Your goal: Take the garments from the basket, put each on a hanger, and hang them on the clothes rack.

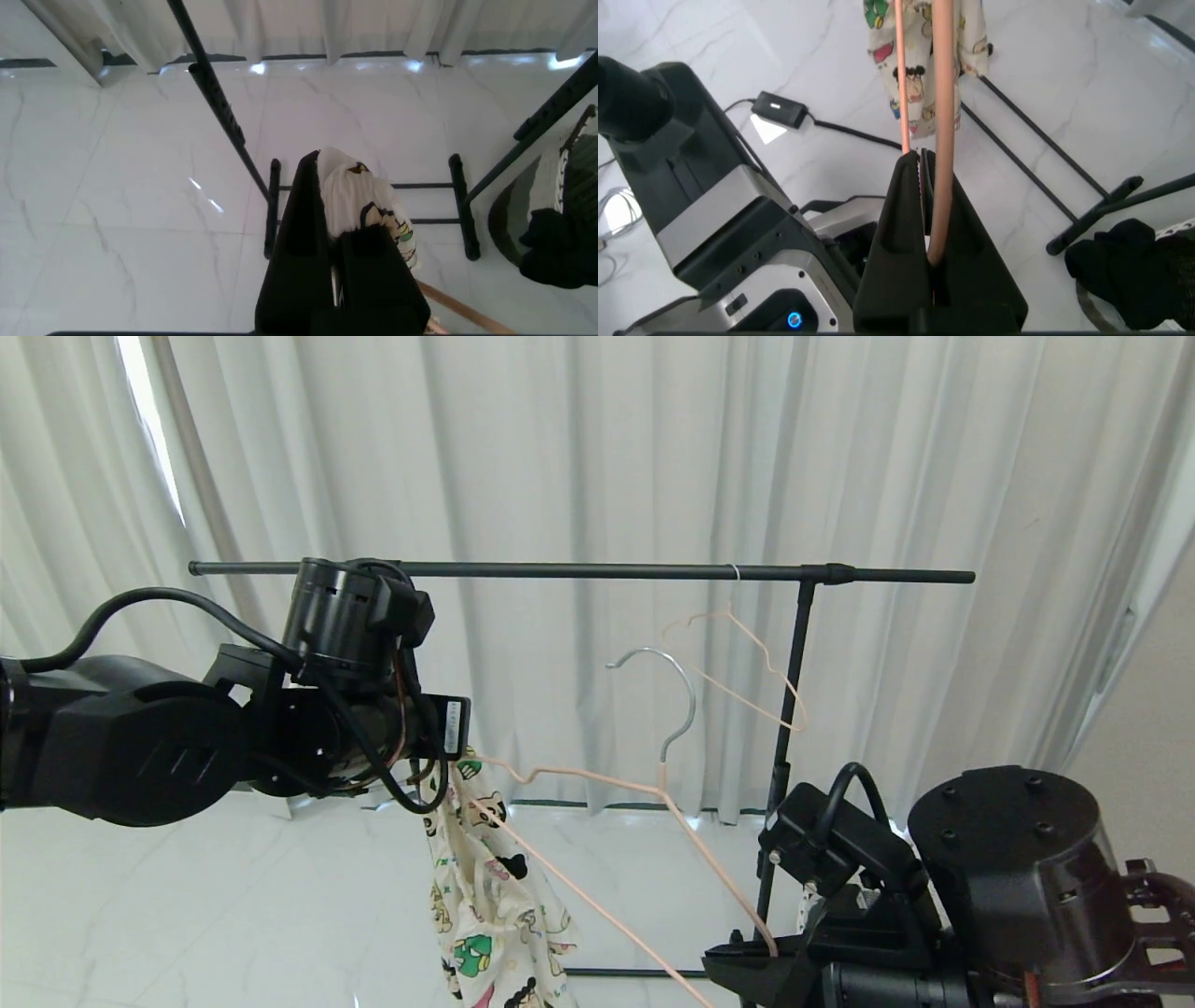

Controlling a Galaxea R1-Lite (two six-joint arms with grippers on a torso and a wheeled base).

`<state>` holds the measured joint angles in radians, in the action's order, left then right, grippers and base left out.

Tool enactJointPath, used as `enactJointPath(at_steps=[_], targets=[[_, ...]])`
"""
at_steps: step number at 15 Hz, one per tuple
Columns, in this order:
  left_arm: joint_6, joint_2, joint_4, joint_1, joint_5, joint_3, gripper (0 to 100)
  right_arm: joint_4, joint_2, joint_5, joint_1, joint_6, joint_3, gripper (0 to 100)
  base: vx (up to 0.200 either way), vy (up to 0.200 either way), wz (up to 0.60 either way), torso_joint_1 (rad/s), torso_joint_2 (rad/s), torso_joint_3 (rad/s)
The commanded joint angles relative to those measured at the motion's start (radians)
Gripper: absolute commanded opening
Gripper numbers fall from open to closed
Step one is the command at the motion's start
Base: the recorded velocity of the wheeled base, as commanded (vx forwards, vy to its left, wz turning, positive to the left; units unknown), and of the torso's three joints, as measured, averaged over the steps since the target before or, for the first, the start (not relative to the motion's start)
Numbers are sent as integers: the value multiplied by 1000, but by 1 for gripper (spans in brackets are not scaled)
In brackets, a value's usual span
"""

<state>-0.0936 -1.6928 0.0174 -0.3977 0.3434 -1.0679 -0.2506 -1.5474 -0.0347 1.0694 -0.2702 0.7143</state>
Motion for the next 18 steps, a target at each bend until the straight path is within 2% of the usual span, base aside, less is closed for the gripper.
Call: enactJointPath(at_steps=[1,3,8,13,18], targets=[[0,-13,1,16,5,-4,0,2,15,-1,1,0,1,0,0,0,0,0,0,0],[-1,-18,1,22,29,-4,0,4,38,-2,6,2,-2,0,0,0,0,0,0,0],[-1,-7,1,-12,31,-4,0,2,12,-2,44,2,5,0,0,0,0,0,0,0],[0,5,1,-18,35,-3,0,2,12,41,31,-4,1,0,0,0,0,0,0,0],[0,4,1,-13,37,-1,0,2,36,42,29,-4,1,0,0,0,0,0,0,0]])
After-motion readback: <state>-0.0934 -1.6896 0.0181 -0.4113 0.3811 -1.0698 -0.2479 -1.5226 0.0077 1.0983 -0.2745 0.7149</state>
